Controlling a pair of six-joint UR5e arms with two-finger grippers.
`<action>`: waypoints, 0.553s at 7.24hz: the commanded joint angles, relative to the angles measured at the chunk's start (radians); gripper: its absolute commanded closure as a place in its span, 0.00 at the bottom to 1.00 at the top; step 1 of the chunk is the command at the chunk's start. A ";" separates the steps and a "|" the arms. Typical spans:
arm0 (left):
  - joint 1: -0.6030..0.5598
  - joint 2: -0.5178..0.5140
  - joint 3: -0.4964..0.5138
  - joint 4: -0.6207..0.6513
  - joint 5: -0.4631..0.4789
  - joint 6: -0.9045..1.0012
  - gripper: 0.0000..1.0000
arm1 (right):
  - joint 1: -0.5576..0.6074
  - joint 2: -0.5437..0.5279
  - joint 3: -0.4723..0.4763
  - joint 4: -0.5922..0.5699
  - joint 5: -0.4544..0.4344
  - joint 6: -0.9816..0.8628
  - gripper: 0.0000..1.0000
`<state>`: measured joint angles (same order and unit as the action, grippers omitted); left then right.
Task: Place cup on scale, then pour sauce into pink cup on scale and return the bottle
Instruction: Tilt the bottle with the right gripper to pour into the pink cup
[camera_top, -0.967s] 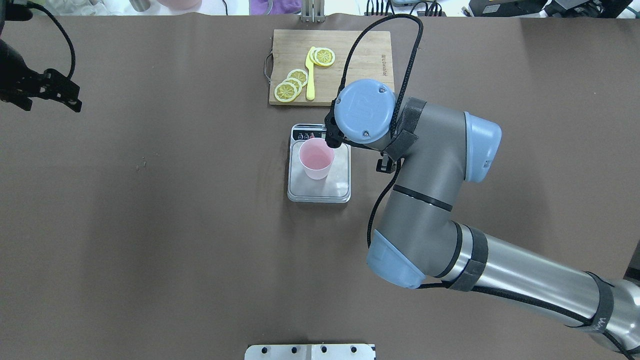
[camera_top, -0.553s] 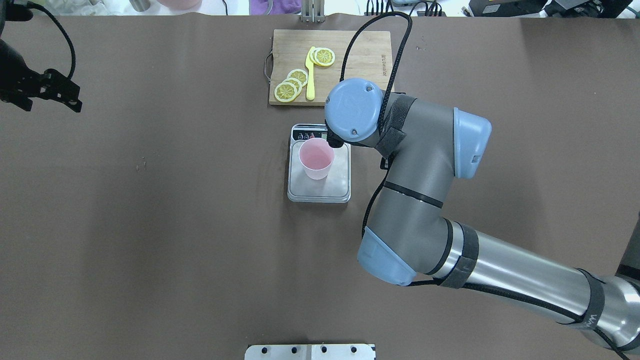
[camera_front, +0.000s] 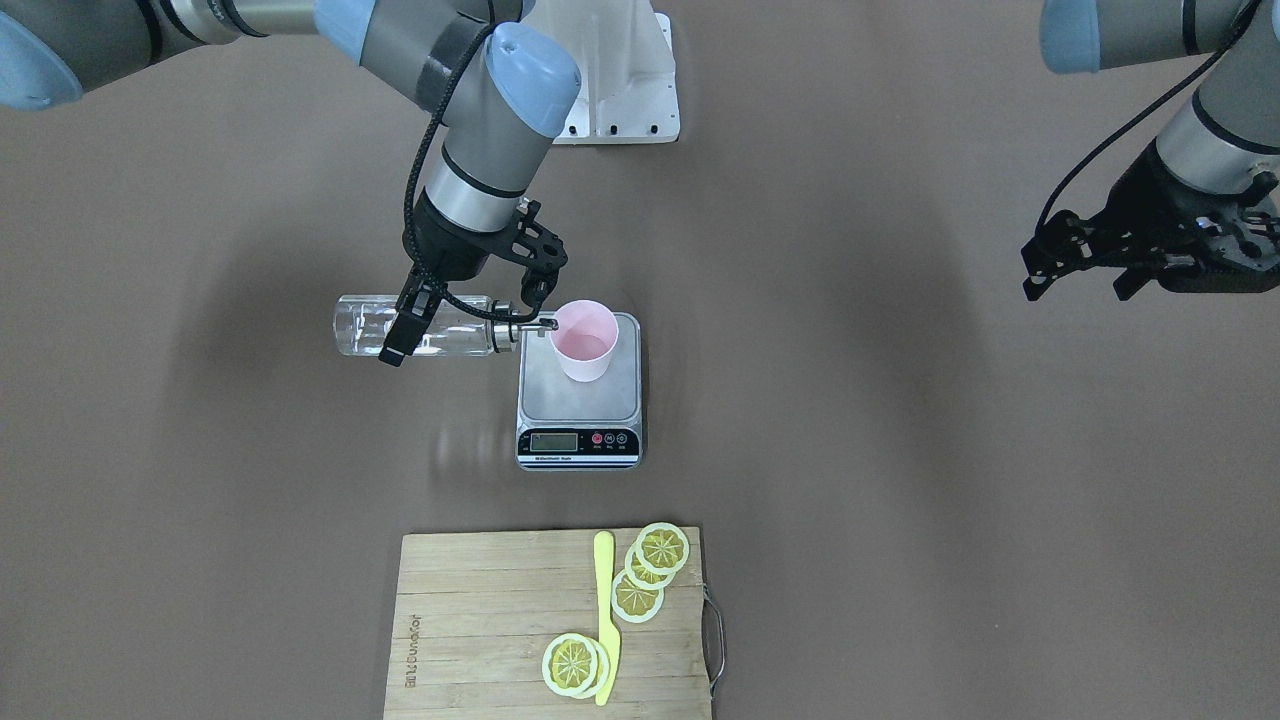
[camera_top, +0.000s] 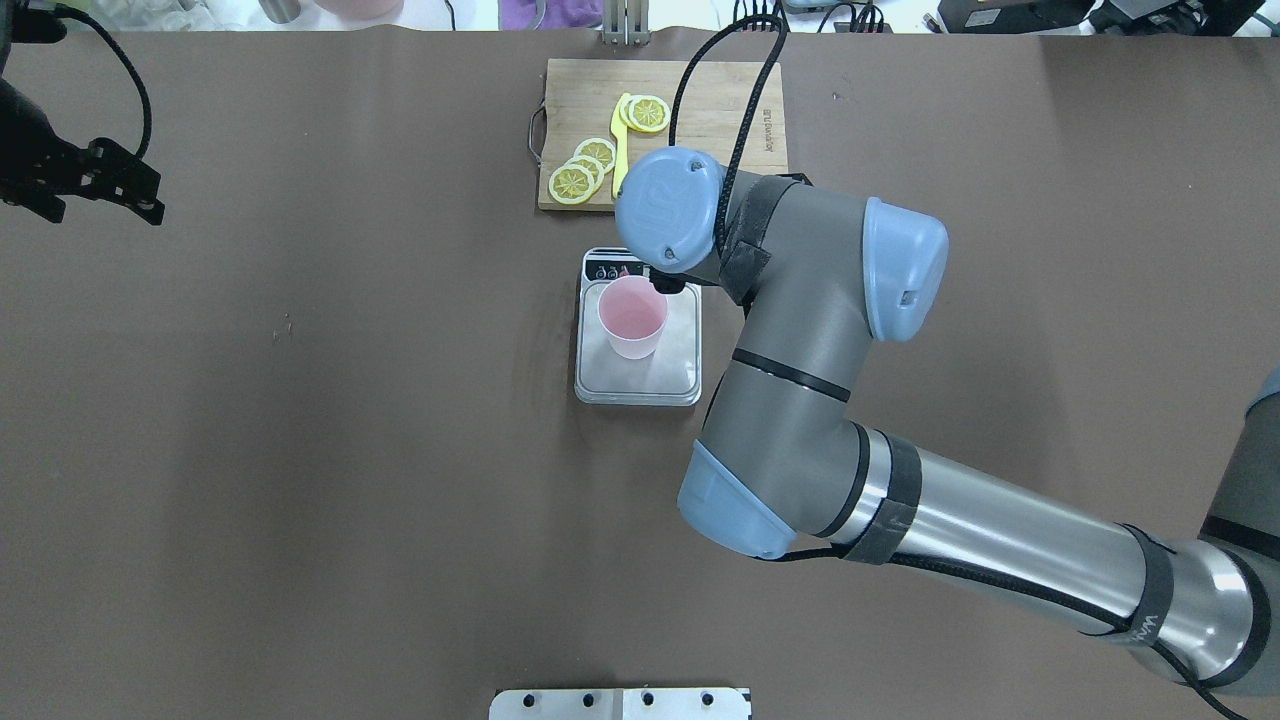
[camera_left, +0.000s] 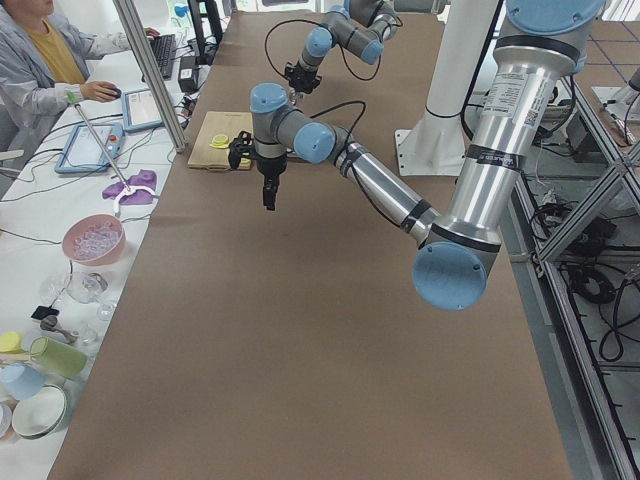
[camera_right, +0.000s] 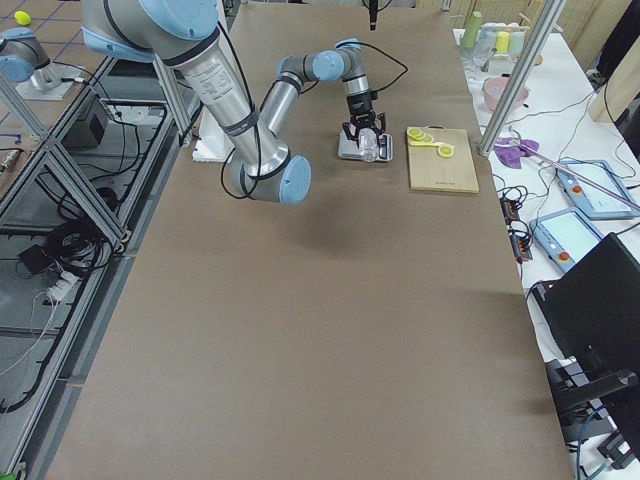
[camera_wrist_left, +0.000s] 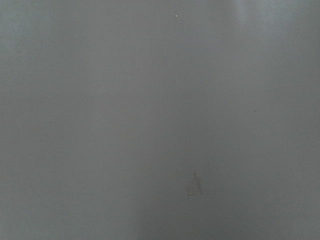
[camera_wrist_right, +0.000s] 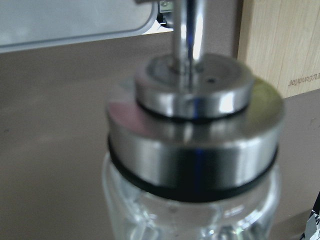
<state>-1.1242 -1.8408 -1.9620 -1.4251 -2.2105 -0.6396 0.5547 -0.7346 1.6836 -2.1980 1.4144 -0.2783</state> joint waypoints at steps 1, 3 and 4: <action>0.000 0.000 0.000 0.000 0.000 0.000 0.03 | -0.002 0.023 -0.019 -0.048 -0.043 -0.002 1.00; 0.000 -0.002 0.000 0.000 0.000 0.000 0.03 | -0.004 0.055 -0.027 -0.086 -0.051 -0.030 1.00; 0.001 0.000 0.000 0.000 0.000 0.000 0.03 | -0.016 0.057 -0.025 -0.085 -0.058 -0.030 1.00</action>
<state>-1.1243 -1.8418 -1.9620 -1.4250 -2.2105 -0.6397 0.5484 -0.6867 1.6595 -2.2750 1.3650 -0.3037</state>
